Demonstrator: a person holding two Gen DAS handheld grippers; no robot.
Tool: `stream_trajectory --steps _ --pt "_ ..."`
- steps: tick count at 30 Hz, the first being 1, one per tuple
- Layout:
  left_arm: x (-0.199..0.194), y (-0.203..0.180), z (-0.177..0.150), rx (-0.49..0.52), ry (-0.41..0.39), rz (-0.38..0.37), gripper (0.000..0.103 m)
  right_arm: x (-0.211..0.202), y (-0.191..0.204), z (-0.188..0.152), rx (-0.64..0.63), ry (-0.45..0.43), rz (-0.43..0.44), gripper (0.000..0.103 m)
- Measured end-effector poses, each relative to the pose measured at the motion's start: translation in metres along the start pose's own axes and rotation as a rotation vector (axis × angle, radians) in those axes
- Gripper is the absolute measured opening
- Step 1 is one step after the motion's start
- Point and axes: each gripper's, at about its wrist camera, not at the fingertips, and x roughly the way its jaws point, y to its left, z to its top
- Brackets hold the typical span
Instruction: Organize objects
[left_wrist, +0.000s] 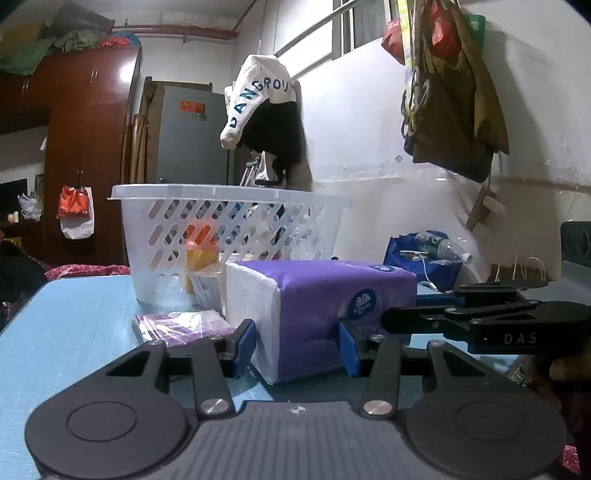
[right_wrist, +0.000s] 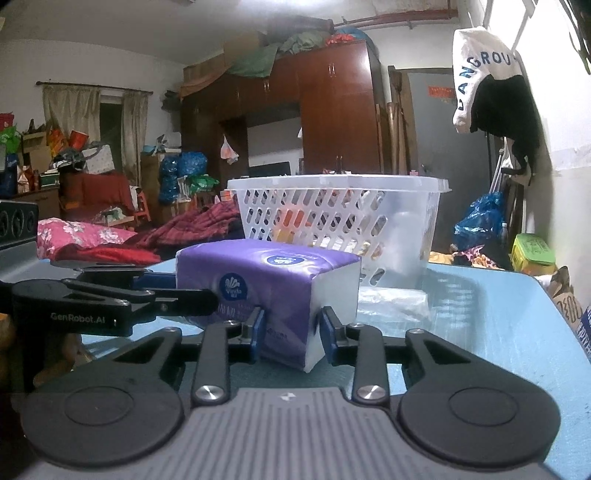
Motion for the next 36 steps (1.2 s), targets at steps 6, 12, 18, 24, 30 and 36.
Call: stream_trajectory --steps 6,12,18,24,30,36 --pt "-0.005 -0.002 0.003 0.009 -0.018 -0.001 0.051 -0.004 0.001 0.004 -0.008 -0.016 -0.002 0.034" --pt "-0.016 -0.008 0.01 0.028 -0.062 -0.004 0.051 -0.014 0.006 0.011 -0.026 -0.056 -0.011 0.034" --pt "-0.03 -0.01 0.027 0.051 -0.115 -0.014 0.05 -0.025 0.01 0.028 -0.055 -0.103 -0.012 0.033" --pt "-0.025 -0.013 0.089 0.146 -0.185 0.003 0.049 -0.024 -0.002 0.079 -0.081 -0.174 -0.017 0.033" --pt "-0.005 -0.006 0.15 0.21 -0.197 0.029 0.047 -0.004 -0.026 0.135 -0.073 -0.201 0.0 0.033" --pt "0.022 0.018 0.173 0.203 -0.13 0.06 0.046 0.032 -0.038 0.154 -0.031 -0.151 0.017 0.033"
